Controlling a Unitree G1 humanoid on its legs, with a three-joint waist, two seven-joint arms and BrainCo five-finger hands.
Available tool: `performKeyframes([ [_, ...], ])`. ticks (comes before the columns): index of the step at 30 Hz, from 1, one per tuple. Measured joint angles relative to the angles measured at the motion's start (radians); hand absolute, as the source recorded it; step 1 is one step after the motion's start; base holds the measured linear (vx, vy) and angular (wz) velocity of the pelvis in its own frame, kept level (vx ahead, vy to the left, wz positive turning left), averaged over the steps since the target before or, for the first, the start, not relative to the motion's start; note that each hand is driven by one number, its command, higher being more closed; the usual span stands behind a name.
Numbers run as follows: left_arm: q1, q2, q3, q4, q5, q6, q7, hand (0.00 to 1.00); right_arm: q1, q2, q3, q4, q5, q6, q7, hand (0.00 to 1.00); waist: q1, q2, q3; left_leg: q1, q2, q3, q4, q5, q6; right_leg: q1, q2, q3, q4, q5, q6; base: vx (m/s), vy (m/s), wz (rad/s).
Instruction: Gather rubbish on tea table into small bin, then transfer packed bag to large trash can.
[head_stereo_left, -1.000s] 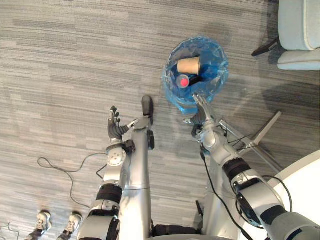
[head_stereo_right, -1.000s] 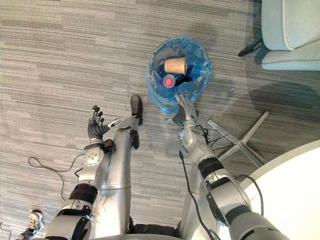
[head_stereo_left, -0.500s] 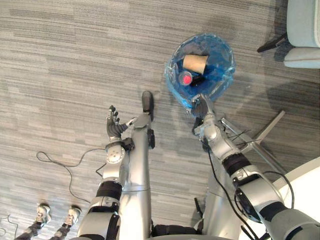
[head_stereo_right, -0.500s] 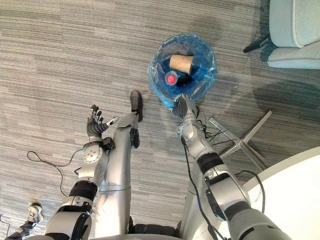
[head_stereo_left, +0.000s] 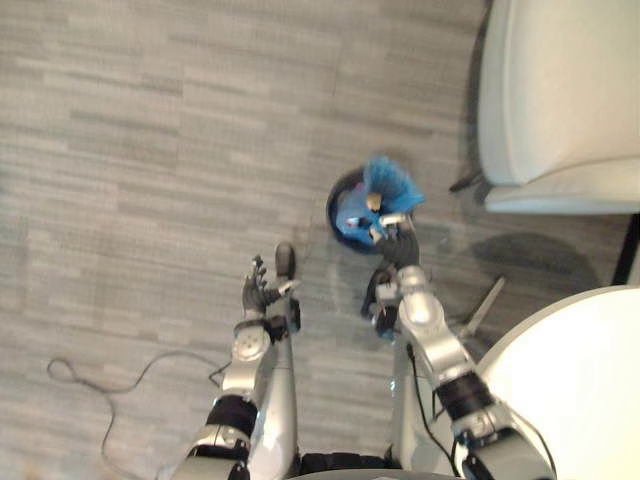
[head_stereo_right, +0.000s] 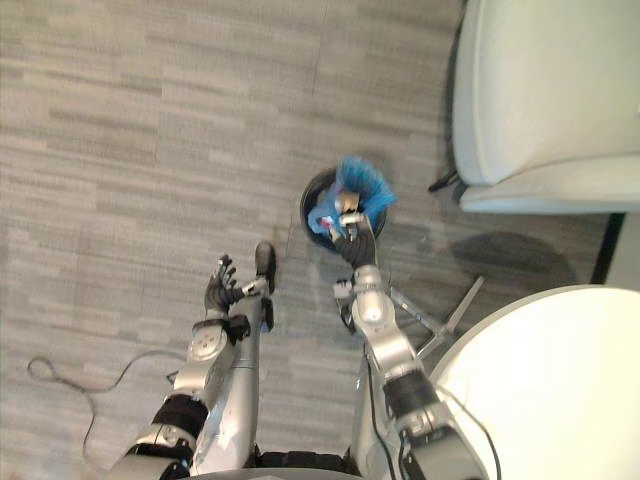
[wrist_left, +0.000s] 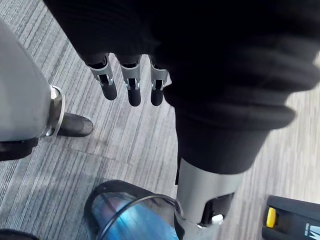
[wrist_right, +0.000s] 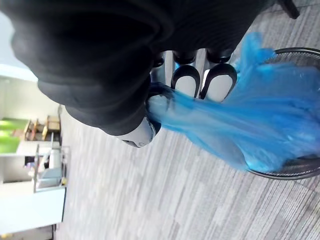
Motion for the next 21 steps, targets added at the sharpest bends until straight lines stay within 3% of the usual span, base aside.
performKeyframes([
  [2, 0.023, 0.005, -0.001, 0.041, 0.004, 0.001, -0.008, 0.0, 0.036, 0.012, 0.018, -0.002, 0.001, -0.01, 0.034, 1.0, 0.0, -0.003, -0.028, 0.073, -0.001, 0.007, -0.038, 0.001, 0.0, 0.077, 0.008, 0.003, -0.055, 0.008, 0.008, 0.19, 0.019, -0.06],
  [5, 0.065, 0.017, -0.016, 0.145, 0.031, 0.008, -0.027, 0.0, 0.082, 0.018, 0.044, 0.0, 0.005, -0.012, 0.077, 1.0, -0.001, -0.002, -0.126, 0.166, 0.0, 0.02, -0.131, 0.006, -0.002, 0.169, 0.029, 0.011, -0.172, 0.042, 0.016, 0.18, 0.012, -0.15],
  [9, 0.123, 0.041, -0.031, 0.226, 0.079, 0.022, -0.049, 0.0, 0.114, 0.009, 0.049, 0.001, 0.009, -0.016, 0.139, 1.0, -0.028, 0.001, -0.216, 0.295, -0.002, 0.044, -0.236, 0.031, -0.001, 0.315, 0.053, 0.018, -0.339, 0.105, 0.028, 0.16, 0.027, -0.14],
  [15, 0.165, 0.06, -0.06, 0.212, 0.118, 0.017, -0.05, 0.0, 0.078, -0.024, 0.06, -0.004, 0.028, -0.016, 0.173, 1.0, -0.024, 0.013, -0.291, 0.448, 0.002, 0.127, -0.31, 0.031, -0.001, 0.429, 0.08, 0.121, -0.459, 0.177, 0.037, 0.04, 0.038, -0.45],
  [19, 0.198, 0.067, -0.068, 0.132, 0.116, 0.013, -0.049, 0.0, 0.024, -0.059, 0.12, -0.073, 0.029, -0.022, 0.193, 1.0, -0.023, 0.016, -0.301, 0.471, 0.001, 0.188, -0.317, 0.027, 0.003, 0.417, 0.08, 0.203, -0.489, 0.225, 0.042, -0.12, 0.057, -0.64],
  [21, 0.213, 0.067, -0.075, 0.049, 0.116, 0.009, -0.049, 0.0, -0.009, -0.061, 0.121, -0.093, 0.027, -0.037, 0.191, 1.0, -0.022, 0.021, -0.301, 0.423, 0.017, 0.177, -0.251, -0.009, 0.055, 0.379, 0.081, 0.207, -0.432, 0.221, 0.06, -0.19, 0.053, -0.23],
])
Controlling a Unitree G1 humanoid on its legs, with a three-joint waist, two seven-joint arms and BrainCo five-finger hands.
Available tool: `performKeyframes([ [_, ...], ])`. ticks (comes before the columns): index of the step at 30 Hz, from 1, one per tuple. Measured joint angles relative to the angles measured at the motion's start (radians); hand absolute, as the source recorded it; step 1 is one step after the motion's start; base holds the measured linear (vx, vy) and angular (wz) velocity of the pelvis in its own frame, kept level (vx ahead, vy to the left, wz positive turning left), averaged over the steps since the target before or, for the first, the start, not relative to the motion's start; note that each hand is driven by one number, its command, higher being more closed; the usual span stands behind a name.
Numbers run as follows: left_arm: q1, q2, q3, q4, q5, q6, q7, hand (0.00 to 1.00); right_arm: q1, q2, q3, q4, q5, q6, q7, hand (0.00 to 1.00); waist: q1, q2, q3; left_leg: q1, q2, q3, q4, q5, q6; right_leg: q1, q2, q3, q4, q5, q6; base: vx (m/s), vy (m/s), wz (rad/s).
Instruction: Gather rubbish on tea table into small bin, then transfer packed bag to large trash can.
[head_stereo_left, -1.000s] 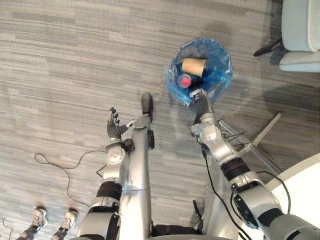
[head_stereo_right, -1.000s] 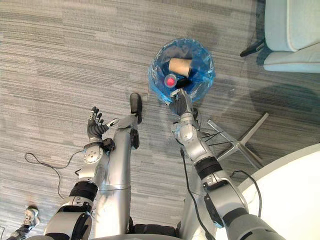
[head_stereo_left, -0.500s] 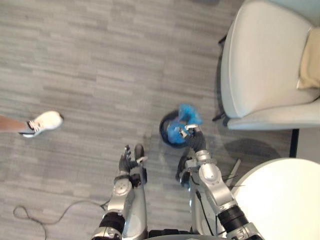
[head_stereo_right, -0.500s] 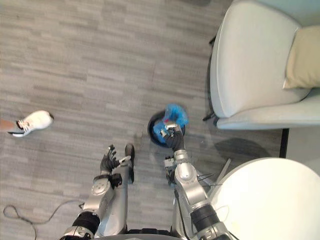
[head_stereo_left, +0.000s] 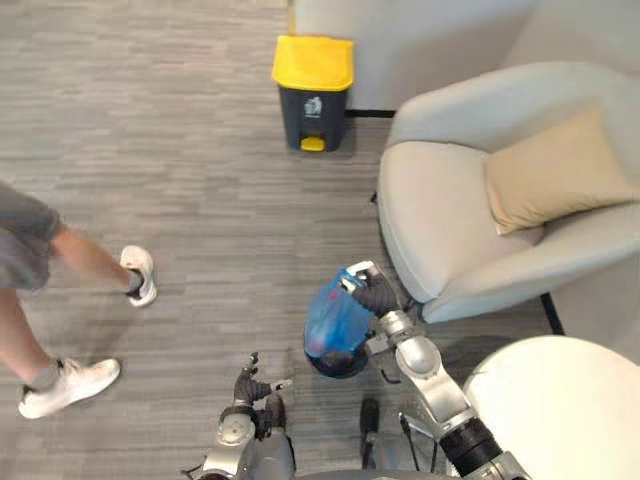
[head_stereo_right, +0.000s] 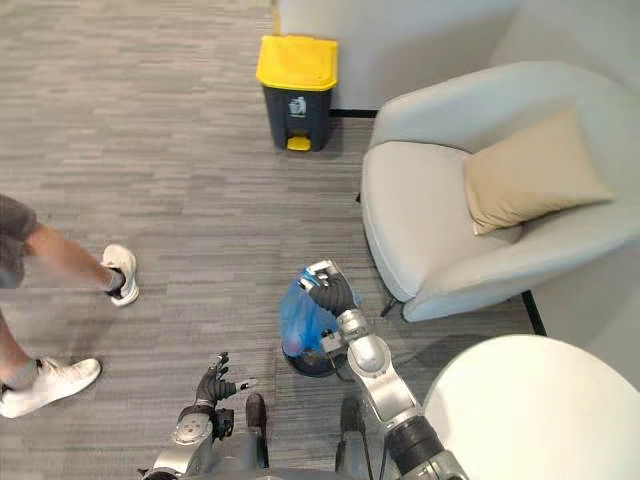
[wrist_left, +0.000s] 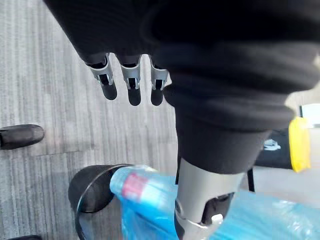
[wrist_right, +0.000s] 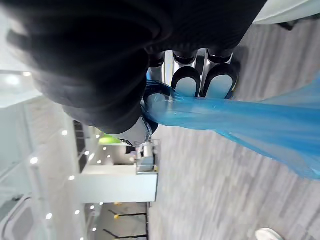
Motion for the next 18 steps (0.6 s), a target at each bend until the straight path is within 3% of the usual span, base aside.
performKeyframes([
  [1, -0.001, 0.0, -0.001, -0.017, 0.0, -0.006, 0.0, 0.0, -0.007, -0.004, 0.0, -0.006, 0.0, -0.001, -0.004, 1.0, -0.001, 0.011, 0.008, 0.0, 0.008, -0.001, 0.007, 0.0, 0.004, -0.023, 0.002, -0.004, 0.091, -0.047, -0.012, -0.19, -0.001, 0.29],
  [2, 0.005, 0.006, -0.007, -0.051, 0.0, -0.012, -0.001, 0.0, -0.009, -0.016, 0.001, -0.023, -0.002, -0.002, -0.011, 1.0, -0.004, 0.016, 0.011, -0.002, 0.009, -0.031, 0.022, 0.004, 0.005, -0.072, -0.002, -0.022, 0.394, -0.173, -0.048, -0.14, -0.026, 0.58],
  [4, 0.027, 0.02, -0.01, -0.125, 0.001, -0.013, 0.0, 0.0, -0.011, -0.028, -0.001, -0.038, -0.006, -0.008, -0.016, 1.0, 0.0, 0.011, 0.008, -0.003, -0.015, -0.092, 0.049, 0.014, 0.008, -0.045, -0.013, -0.022, 0.647, -0.242, 0.0, -0.14, -0.089, 1.06],
  [5, 0.045, 0.033, -0.003, -0.185, 0.001, -0.015, 0.001, 0.0, -0.024, -0.031, 0.0, -0.06, -0.015, -0.011, -0.029, 1.0, 0.009, -0.01, -0.004, -0.02, -0.035, -0.132, 0.066, 0.024, -0.004, -0.012, -0.011, -0.013, 0.66, -0.266, 0.007, -0.15, -0.16, 1.06],
  [6, 0.049, 0.041, -0.001, -0.204, 0.001, -0.017, 0.001, 0.0, -0.035, -0.032, -0.001, -0.071, -0.024, -0.014, -0.034, 1.0, 0.014, -0.009, -0.006, -0.032, -0.045, -0.152, 0.068, 0.032, -0.015, -0.004, -0.003, -0.015, 0.64, -0.273, 0.015, -0.21, -0.129, 0.72],
  [7, 0.058, 0.031, -0.004, -0.231, 0.002, -0.016, 0.001, 0.0, -0.058, -0.057, -0.007, -0.086, -0.039, -0.024, -0.04, 1.0, 0.036, 0.018, -0.014, -0.042, -0.045, -0.2, 0.028, 0.044, -0.021, 0.024, 0.019, -0.027, 0.538, -0.285, 0.027, -0.19, -0.061, 0.16],
  [8, 0.073, 0.021, -0.007, -0.264, 0.002, -0.019, 0.002, 0.0, -0.096, -0.078, -0.009, -0.101, -0.04, -0.029, -0.048, 1.0, 0.062, 0.032, -0.018, -0.058, -0.041, -0.22, -0.018, 0.062, -0.018, 0.06, 0.042, -0.034, 0.417, -0.317, -0.003, -0.25, -0.083, -0.07],
  [10, 0.075, 0.014, -0.009, -0.307, 0.004, -0.024, 0.002, 0.0, -0.16, -0.094, -0.028, -0.105, -0.039, -0.047, -0.061, 1.0, 0.067, 0.04, -0.016, -0.112, -0.037, -0.232, -0.045, 0.154, -0.029, 0.054, 0.05, -0.027, 0.332, -0.379, -0.059, -0.27, -0.124, 0.08],
  [11, 0.058, -0.012, -0.013, -0.329, 0.003, -0.023, 0.002, 0.0, -0.208, -0.134, -0.055, -0.098, -0.038, -0.049, -0.077, 1.0, 0.055, 0.11, 0.001, -0.135, -0.011, -0.278, -0.091, 0.218, -0.037, 0.052, 0.101, -0.056, 0.276, -0.338, -0.074, -0.32, -0.106, 0.39],
  [13, 0.072, -0.024, -0.037, -0.395, 0.002, -0.027, 0.002, 0.0, -0.239, -0.177, -0.066, -0.081, -0.038, -0.043, -0.081, 1.0, 0.057, 0.145, 0.002, -0.129, 0.028, -0.289, -0.157, 0.223, -0.053, 0.051, 0.138, -0.08, 0.247, -0.302, -0.093, -0.3, -0.093, 0.39],
  [14, 0.062, -0.017, -0.056, -0.419, 0.002, -0.034, 0.003, 0.0, -0.255, -0.201, -0.082, -0.076, -0.038, -0.041, -0.082, 1.0, 0.055, 0.138, 0.003, -0.121, 0.034, -0.272, -0.193, 0.144, -0.047, 0.053, 0.131, -0.098, 0.215, -0.271, -0.111, -0.27, -0.062, 0.66],
  [15, 0.034, -0.004, -0.068, -0.436, 0.003, -0.036, 0.002, 0.0, -0.29, -0.216, -0.093, -0.059, -0.037, -0.042, -0.089, 1.0, 0.047, 0.123, 0.009, -0.167, 0.029, -0.212, -0.124, 0.063, -0.016, 0.052, 0.098, -0.141, 0.168, -0.235, -0.13, -0.34, -0.056, 0.72],
  [17, 0.007, 0.005, -0.082, -0.45, 0.003, -0.054, 0.001, 0.0, -0.327, -0.23, -0.106, -0.048, -0.037, -0.038, -0.097, 1.0, 0.027, 0.098, 0.018, -0.205, 0.002, -0.134, 0.099, 0.042, 0.025, 0.06, 0.044, -0.157, 0.121, -0.185, -0.125, -0.28, -0.019, 0.58],
  [18, 0.009, 0.005, -0.082, -0.471, 0.003, -0.059, 0.001, 0.0, -0.329, -0.239, -0.106, -0.053, -0.035, -0.039, -0.098, 1.0, 0.02, 0.102, 0.015, -0.176, 0.006, -0.111, 0.217, 0.012, 0.045, 0.079, 0.031, -0.16, 0.084, -0.154, -0.124, -0.16, -0.014, 0.32],
])
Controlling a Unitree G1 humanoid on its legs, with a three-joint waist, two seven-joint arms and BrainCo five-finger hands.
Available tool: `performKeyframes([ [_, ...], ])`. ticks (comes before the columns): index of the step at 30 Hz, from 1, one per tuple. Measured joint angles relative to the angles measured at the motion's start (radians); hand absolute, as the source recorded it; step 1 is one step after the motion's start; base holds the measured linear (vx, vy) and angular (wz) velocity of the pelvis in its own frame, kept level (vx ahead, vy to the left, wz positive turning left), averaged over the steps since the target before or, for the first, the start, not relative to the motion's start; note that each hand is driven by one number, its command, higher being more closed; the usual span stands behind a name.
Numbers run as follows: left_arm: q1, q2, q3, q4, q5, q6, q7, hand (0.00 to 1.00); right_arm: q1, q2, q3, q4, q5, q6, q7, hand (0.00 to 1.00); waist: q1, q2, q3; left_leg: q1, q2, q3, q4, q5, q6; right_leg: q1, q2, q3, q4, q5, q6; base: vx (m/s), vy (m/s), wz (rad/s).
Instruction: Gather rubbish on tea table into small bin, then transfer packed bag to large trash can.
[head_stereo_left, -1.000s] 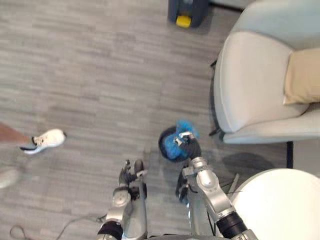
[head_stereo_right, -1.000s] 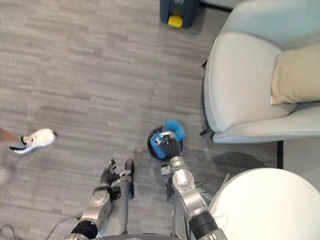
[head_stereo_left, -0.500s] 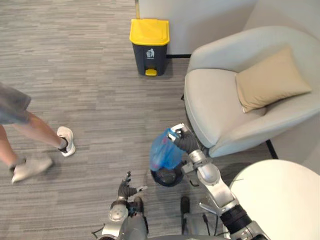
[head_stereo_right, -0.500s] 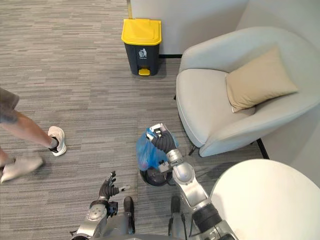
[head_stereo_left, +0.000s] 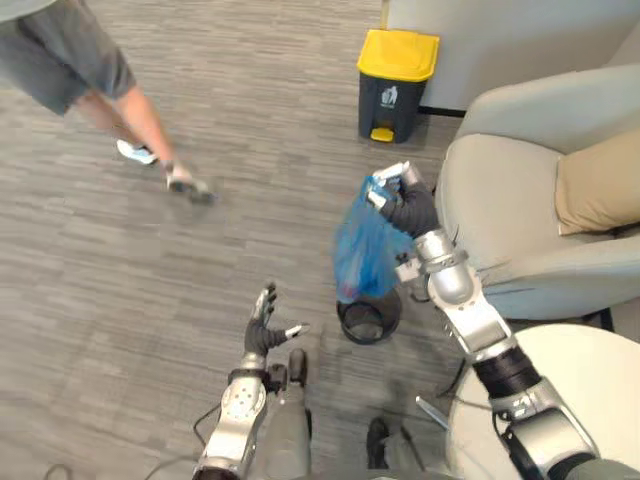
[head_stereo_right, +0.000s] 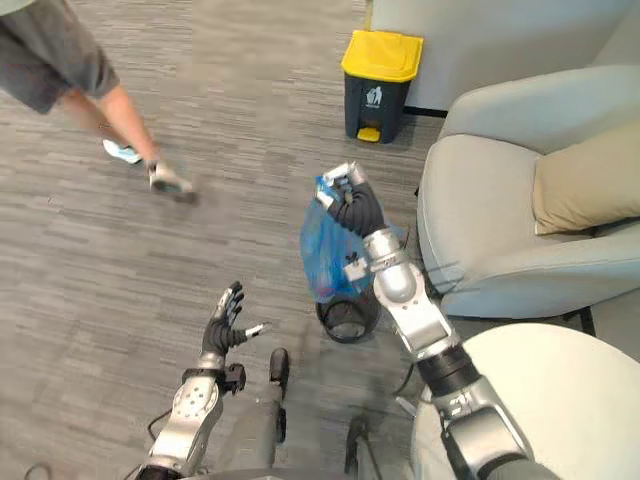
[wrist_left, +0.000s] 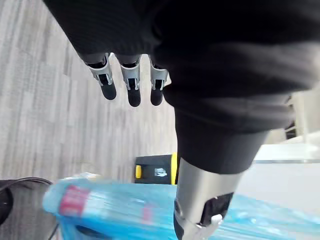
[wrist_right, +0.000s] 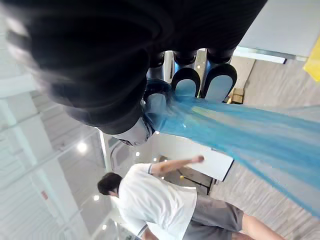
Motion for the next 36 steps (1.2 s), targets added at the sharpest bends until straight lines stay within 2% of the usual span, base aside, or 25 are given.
performKeyframes([
  [1, 0.0, 0.001, 0.0, -0.007, 0.0, -0.006, 0.0, 0.0, 0.0, -0.004, 0.0, 0.0, 0.001, -0.001, 0.0, 1.0, 0.0, 0.001, -0.001, 0.022, 0.01, 0.001, 0.041, -0.029, -0.006, 0.007, 0.0, 0.0, -0.018, 0.014, 0.002, -0.17, 0.057, 0.11],
  [2, -0.004, 0.004, -0.003, -0.019, 0.001, -0.017, 0.001, 0.0, -0.002, -0.011, 0.0, -0.001, 0.001, -0.001, 0.001, 1.0, -0.002, 0.02, -0.013, 0.077, 0.035, 0.003, 0.077, -0.082, -0.022, 0.013, 0.006, -0.004, -0.048, 0.036, 0.005, -0.16, 0.105, 0.11],
  [3, -0.019, 0.016, -0.022, -0.024, 0.001, -0.025, 0.001, 0.0, -0.003, -0.015, 0.002, -0.003, 0.002, -0.001, 0.002, 1.0, -0.012, 0.026, -0.017, 0.152, 0.042, 0.007, 0.033, -0.121, -0.056, 0.012, 0.007, -0.009, -0.075, 0.054, 0.012, -0.18, 0.129, 0.18],
  [4, -0.029, 0.022, -0.032, -0.024, 0.001, -0.026, 0.001, 0.0, -0.007, -0.015, 0.005, -0.003, 0.005, -0.001, 0.003, 1.0, -0.021, 0.035, -0.023, 0.187, 0.041, 0.016, -0.025, -0.134, -0.077, 0.012, 0.008, -0.011, -0.094, 0.063, 0.012, -0.12, 0.127, 0.28],
  [5, -0.061, 0.041, -0.055, -0.019, 0.001, -0.028, 0.0, 0.0, -0.02, -0.008, 0.025, -0.003, 0.006, 0.001, 0.005, 1.0, -0.032, 0.016, -0.023, 0.256, 0.021, 0.027, -0.197, -0.118, -0.109, 0.003, -0.005, -0.012, -0.141, 0.103, 0.029, -0.11, 0.113, 0.2],
  [6, -0.071, 0.057, -0.077, -0.018, 0.001, -0.028, 0.001, 0.0, -0.023, 0.004, 0.043, -0.003, 0.007, 0.004, 0.013, 1.0, -0.04, -0.008, -0.03, 0.28, -0.004, 0.035, -0.281, -0.062, -0.094, 0.002, -0.019, -0.01, -0.175, 0.134, 0.048, -0.11, 0.105, 0.17],
  [9, -0.104, 0.082, -0.148, 0.001, 0.03, -0.022, 0.001, 0.0, -0.056, 0.059, 0.108, -0.016, 0.017, 0.008, 0.043, 1.0, -0.047, -0.041, -0.049, 0.319, -0.043, 0.043, -0.403, 0.015, -0.077, 0.008, -0.039, -0.006, -0.228, 0.185, 0.067, -0.07, 0.094, 0.06],
  [13, -0.171, 0.072, -0.209, 0.049, 0.069, -0.01, 0.001, 0.0, -0.108, 0.115, 0.19, -0.083, 0.047, 0.009, 0.073, 1.0, -0.047, -0.049, -0.067, 0.329, -0.061, 0.043, -0.404, 0.022, -0.07, 0.027, -0.054, 0.011, -0.245, 0.199, 0.078, -0.03, 0.076, 0.01],
  [19, -0.269, 0.037, -0.293, 0.194, 0.076, 0.0, -0.001, 0.0, -0.154, 0.184, 0.364, -0.122, 0.113, 0.016, 0.137, 1.0, -0.048, -0.074, -0.096, 0.357, -0.05, 0.053, -0.407, 0.023, -0.071, 0.04, -0.031, 0.049, -0.251, 0.207, 0.068, -0.02, -0.019, -0.14],
  [20, -0.28, 0.028, -0.295, 0.216, 0.08, 0.001, 0.001, 1.0, -0.154, 0.187, 0.383, -0.121, 0.121, 0.024, 0.139, 1.0, -0.048, -0.074, -0.097, 0.362, -0.047, 0.054, -0.412, 0.026, -0.074, 0.041, -0.028, 0.051, -0.251, 0.208, 0.067, -0.06, -0.036, -0.1],
  [22, -0.296, 0.02, -0.296, 0.245, 0.09, 0.002, 0.003, 1.0, -0.154, 0.195, 0.401, -0.12, 0.124, 0.032, 0.143, 1.0, -0.05, -0.075, -0.097, 0.37, -0.041, 0.056, -0.428, 0.031, -0.081, 0.041, -0.021, 0.052, -0.251, 0.21, 0.064, -0.05, -0.033, -0.05],
  [24, -0.312, 0.018, -0.293, 0.269, 0.142, 0.012, 0.047, 1.0, -0.154, 0.202, 0.422, -0.12, 0.153, 0.037, 0.144, 1.0, -0.049, -0.077, -0.102, 0.381, -0.033, 0.057, -0.442, 0.039, -0.092, 0.042, -0.012, 0.055, -0.251, 0.211, 0.062, -0.06, -0.04, -0.06],
  [29, -0.311, 0.017, -0.284, 0.3, 0.194, 0.032, 0.117, 1.0, -0.15, 0.21, 0.458, -0.12, 0.2, 0.038, 0.155, 1.0, -0.048, -0.079, -0.117, 0.407, -0.011, 0.057, -0.458, 0.052, -0.101, 0.065, 0.007, 0.056, -0.26, 0.211, 0.061, -0.03, -0.039, -0.02],
  [30, -0.311, 0.016, -0.283, 0.3, 0.194, 0.034, 0.118, 1.0, -0.149, 0.213, 0.474, -0.121, 0.206, 0.037, 0.157, 0.0, -0.049, -0.079, -0.117, 0.413, -0.007, 0.057, -0.458, 0.052, -0.101, 0.074, 0.011, 0.056, -0.268, 0.213, 0.059, -0.03, -0.017, -0.01],
  [36, -0.305, -0.006, -0.273, 0.309, 0.193, 0.034, 0.135, 1.0, -0.109, 0.239, 0.499, -0.123, 0.213, 0.035, 0.158, 0.0, -0.049, -0.084, -0.122, 0.412, 0.001, 0.057, -0.458, 0.054, -0.105, 0.075, 0.021, 0.06, -0.275, 0.212, 0.06, -0.01, -0.009, -0.01],
])
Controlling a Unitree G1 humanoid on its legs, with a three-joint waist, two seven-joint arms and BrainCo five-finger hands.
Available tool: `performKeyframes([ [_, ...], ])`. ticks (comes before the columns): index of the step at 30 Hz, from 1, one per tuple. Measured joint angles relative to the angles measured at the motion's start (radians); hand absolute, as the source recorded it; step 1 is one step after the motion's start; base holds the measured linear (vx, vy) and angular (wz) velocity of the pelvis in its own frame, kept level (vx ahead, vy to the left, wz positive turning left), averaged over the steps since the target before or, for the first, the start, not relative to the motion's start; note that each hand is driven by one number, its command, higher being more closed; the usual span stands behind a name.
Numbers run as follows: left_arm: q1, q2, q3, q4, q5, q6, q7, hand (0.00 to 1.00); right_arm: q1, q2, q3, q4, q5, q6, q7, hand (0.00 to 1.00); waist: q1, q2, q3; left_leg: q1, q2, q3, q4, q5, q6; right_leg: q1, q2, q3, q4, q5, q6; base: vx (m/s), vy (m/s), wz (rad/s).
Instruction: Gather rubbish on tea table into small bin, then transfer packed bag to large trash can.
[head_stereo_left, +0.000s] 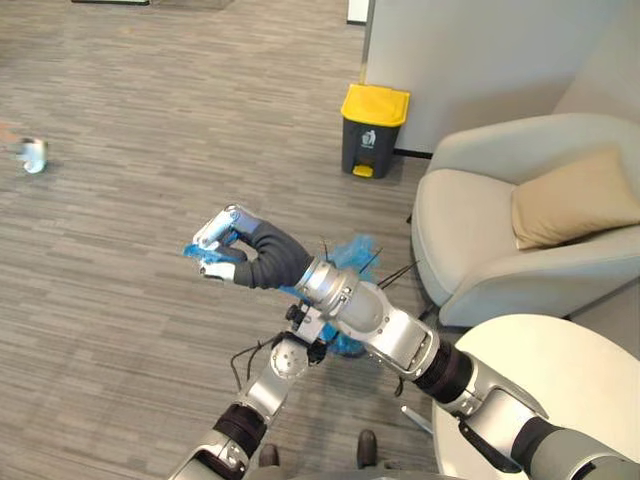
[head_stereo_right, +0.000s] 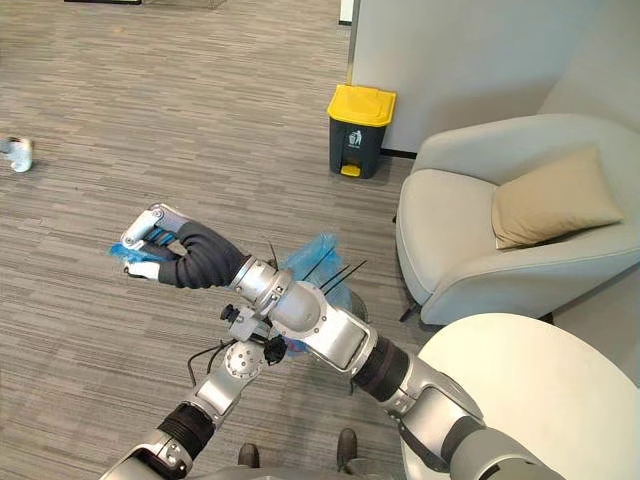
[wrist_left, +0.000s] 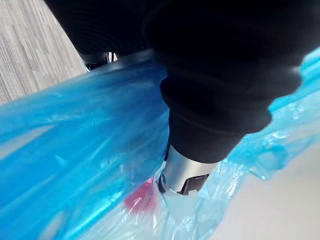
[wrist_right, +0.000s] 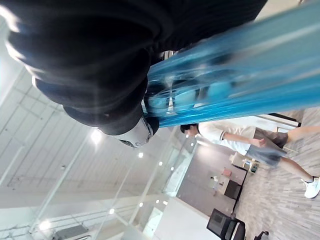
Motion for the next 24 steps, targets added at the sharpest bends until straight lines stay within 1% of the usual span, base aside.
performKeyframes([
  [3, 0.005, -0.011, 0.003, 0.004, -0.007, 0.0, -0.001, 1.0, 0.029, 0.008, 0.0, -0.008, -0.004, -0.008, 0.0, 0.0, 0.001, 0.0, 0.0, 0.0, -0.001, 0.001, 0.0, 0.0, 0.0, 0.0, 0.0, 0.001, 0.0, 0.001, -0.002, 0.0, 0.0, 0.0],
  [6, 0.039, -0.012, 0.039, 0.004, -0.03, 0.001, -0.003, 1.0, 0.079, 0.015, 0.0, -0.011, -0.026, -0.031, 0.0, 0.0, 0.0, -0.002, -0.002, 0.001, -0.001, 0.001, 0.0, 0.0, 0.0, 0.0, 0.0, 0.003, 0.0, 0.002, -0.002, 0.0, 0.0, 0.0],
  [7, 0.074, -0.012, 0.068, 0.004, -0.047, 0.006, -0.004, 1.0, 0.127, 0.008, -0.003, -0.011, -0.053, -0.042, 0.001, 0.0, -0.001, -0.005, -0.003, 0.002, -0.001, 0.001, 0.0, 0.0, 0.0, 0.0, 0.0, 0.004, 0.0, 0.002, -0.002, 0.0, 0.0, 0.0],
  [10, 0.123, -0.01, 0.114, 0.004, -0.076, 0.015, -0.005, 1.0, 0.216, -0.027, -0.028, -0.011, -0.081, -0.044, 0.016, 0.0, -0.001, -0.008, -0.006, 0.001, -0.003, 0.001, 0.0, 0.0, 0.0, 0.0, -0.001, 0.004, 0.0, 0.001, -0.001, 0.0, 0.0, 0.0],
  [12, 0.169, -0.005, 0.184, 0.004, -0.089, 0.015, -0.007, 1.0, 0.32, -0.091, -0.105, -0.01, -0.13, -0.046, 0.02, 0.0, 0.001, -0.013, -0.009, 0.001, -0.005, 0.001, 0.0, -0.001, 0.0, 0.001, -0.001, 0.004, 0.0, 0.0, 0.0, 0.0, 0.0, 0.0],
  [13, 0.181, -0.003, 0.206, 0.004, -0.09, 0.015, -0.007, 1.0, 0.351, -0.11, -0.133, -0.01, -0.142, -0.046, 0.021, 0.0, 0.001, -0.014, -0.01, 0.001, -0.005, 0.001, 0.0, -0.001, 0.0, 0.001, -0.002, 0.005, 0.0, -0.001, 0.001, -0.03, 0.015, 0.0],
  [16, 0.231, 0.026, 0.303, 0.004, -0.1, 0.014, -0.019, 1.0, 0.503, -0.216, -0.27, -0.005, -0.199, -0.048, 0.02, 0.0, 0.0, -0.015, -0.01, 0.002, -0.005, 0.004, 0.0, -0.001, 0.0, 0.001, -0.004, 0.01, 0.0, -0.006, 0.009, -0.02, 0.009, -0.02],
  [18, 0.261, 0.049, 0.345, 0.004, -0.117, 0.013, -0.026, 1.0, 0.589, -0.266, -0.337, 0.008, -0.218, -0.05, 0.021, 0.0, 0.0, -0.015, -0.01, 0.001, -0.004, 0.007, -0.001, -0.002, 0.0, 0.001, -0.003, 0.012, -0.002, -0.007, 0.009, -0.03, 0.007, -0.05],
  [20, 0.29, 0.064, 0.381, 0.004, -0.117, 0.013, -0.028, 1.0, 0.655, -0.286, -0.399, 0.067, -0.223, -0.054, 0.022, 0.0, -0.003, -0.014, -0.01, 0.001, -0.005, 0.009, 0.0, -0.001, 0.0, 0.001, -0.003, 0.013, -0.006, -0.006, 0.009, -0.01, 0.002, -0.02],
  [21, 0.31, 0.075, 0.408, 0.004, -0.118, 0.011, -0.044, 1.0, 0.706, -0.286, -0.45, 0.145, -0.24, -0.056, 0.022, 0.0, -0.004, -0.013, -0.01, 0.0, -0.006, 0.009, 0.0, -0.001, 0.0, 0.001, -0.004, 0.012, -0.007, -0.007, 0.009, 0.0, 0.0, 0.0],
  [22, 0.318, 0.08, 0.418, 0.005, -0.118, 0.011, -0.049, 1.0, 0.723, -0.287, -0.47, 0.183, -0.251, -0.056, 0.024, 0.0, -0.005, -0.012, -0.01, 0.0, -0.007, 0.009, 0.0, -0.001, 0.0, 0.002, -0.005, 0.012, -0.007, -0.007, 0.009, -0.01, 0.005, 0.04],
  [24, 0.343, 0.092, 0.454, 0.03, -0.127, 0.009, -0.07, 1.0, 0.773, -0.286, -0.536, 0.339, -0.269, -0.053, 0.026, 0.0, -0.007, -0.005, -0.01, -0.001, -0.012, 0.0, 0.0, -0.001, 0.0, 0.002, -0.011, 0.003, -0.007, -0.007, 0.01, 0.0, 0.001, 0.11],
])
